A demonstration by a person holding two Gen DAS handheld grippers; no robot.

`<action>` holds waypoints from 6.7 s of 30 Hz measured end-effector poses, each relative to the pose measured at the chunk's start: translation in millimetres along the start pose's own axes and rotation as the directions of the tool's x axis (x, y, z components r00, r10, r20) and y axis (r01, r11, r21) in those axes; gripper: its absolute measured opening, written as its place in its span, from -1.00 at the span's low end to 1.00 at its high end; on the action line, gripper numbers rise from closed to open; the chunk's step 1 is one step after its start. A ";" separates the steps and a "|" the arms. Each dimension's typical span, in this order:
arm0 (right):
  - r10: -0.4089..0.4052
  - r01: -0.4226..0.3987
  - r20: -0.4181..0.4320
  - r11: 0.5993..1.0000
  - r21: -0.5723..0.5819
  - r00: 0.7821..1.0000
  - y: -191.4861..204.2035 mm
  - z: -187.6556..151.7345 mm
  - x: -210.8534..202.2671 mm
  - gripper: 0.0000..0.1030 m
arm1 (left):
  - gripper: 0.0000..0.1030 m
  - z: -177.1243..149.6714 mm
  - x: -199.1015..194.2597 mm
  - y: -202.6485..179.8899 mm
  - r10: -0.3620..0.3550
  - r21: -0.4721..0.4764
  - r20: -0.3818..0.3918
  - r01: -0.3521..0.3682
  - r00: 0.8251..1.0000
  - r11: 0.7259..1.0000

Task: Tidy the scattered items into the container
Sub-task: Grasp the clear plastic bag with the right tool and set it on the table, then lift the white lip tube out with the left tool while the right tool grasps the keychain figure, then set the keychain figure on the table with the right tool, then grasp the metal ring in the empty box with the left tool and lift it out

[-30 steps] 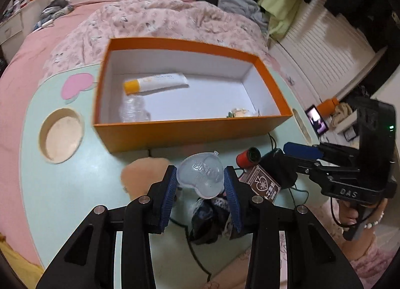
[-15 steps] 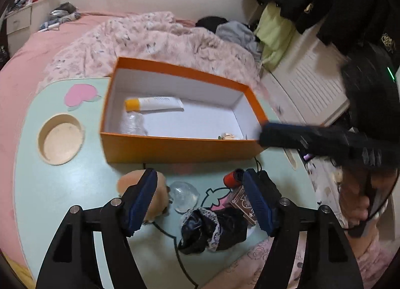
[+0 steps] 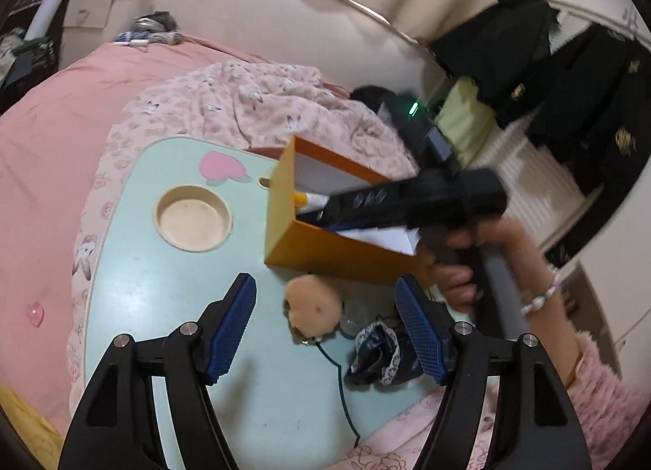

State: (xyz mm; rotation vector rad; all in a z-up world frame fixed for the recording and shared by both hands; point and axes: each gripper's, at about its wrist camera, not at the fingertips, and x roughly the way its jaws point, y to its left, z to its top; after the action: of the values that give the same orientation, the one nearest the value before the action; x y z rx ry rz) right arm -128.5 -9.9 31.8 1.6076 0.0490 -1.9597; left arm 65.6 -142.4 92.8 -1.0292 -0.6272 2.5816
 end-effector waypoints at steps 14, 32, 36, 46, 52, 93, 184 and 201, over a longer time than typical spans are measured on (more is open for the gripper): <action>0.059 -0.039 0.277 0.996 -0.080 0.959 -9.2 -56.9 -133.3 -0.45 | 0.38 5.7 7.4 -11.9 0.000 0.033 -0.030 0.001 1.000 0.999; 0.097 -0.086 0.352 0.995 -0.047 0.931 -39.0 -153.7 -111.5 0.06 | 0.08 93.9 144.4 -102.7 0.307 0.501 -0.259 -0.144 0.916 0.853; 0.102 -0.096 0.410 0.995 -0.036 0.906 -46.2 -159.5 -131.7 0.08 | -0.02 92.2 194.3 -97.2 0.406 0.566 -0.336 -0.162 0.850 0.808; 0.130 -0.141 0.407 0.990 -0.001 0.904 -65.4 -169.6 -135.5 0.08 | -0.10 74.4 241.7 -88.0 0.547 0.649 -0.349 -0.225 0.761 0.727; 0.145 -0.158 0.399 0.987 0.001 0.905 -67.0 -171.0 -131.7 0.08 | -0.41 56.0 242.5 -95.5 0.587 0.727 -0.348 -0.185 0.731 0.661; -0.225 0.249 -0.271 0.967 0.057 0.936 -102.9 -22.3 -43.6 0.07 | -0.59 -44.4 43.9 -34.7 0.221 0.459 -0.280 -0.072 0.934 0.886; 0.143 -0.190 0.336 0.975 0.111 0.931 -103.0 -182.7 -130.8 0.09 | 0.27 45.1 267.3 -143.4 0.294 0.416 -0.535 -0.057 0.792 0.908; 0.141 -0.199 0.350 0.971 0.135 0.926 -109.9 -183.0 -135.6 0.09 | -0.48 83.9 179.8 -149.4 0.159 0.412 -0.390 0.018 0.907 0.911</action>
State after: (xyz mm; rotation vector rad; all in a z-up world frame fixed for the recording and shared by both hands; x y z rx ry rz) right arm -5.9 208.2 68.8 1.3006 -0.3913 -2.1173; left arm -104.0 37.4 117.4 -1.4036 0.0626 2.2877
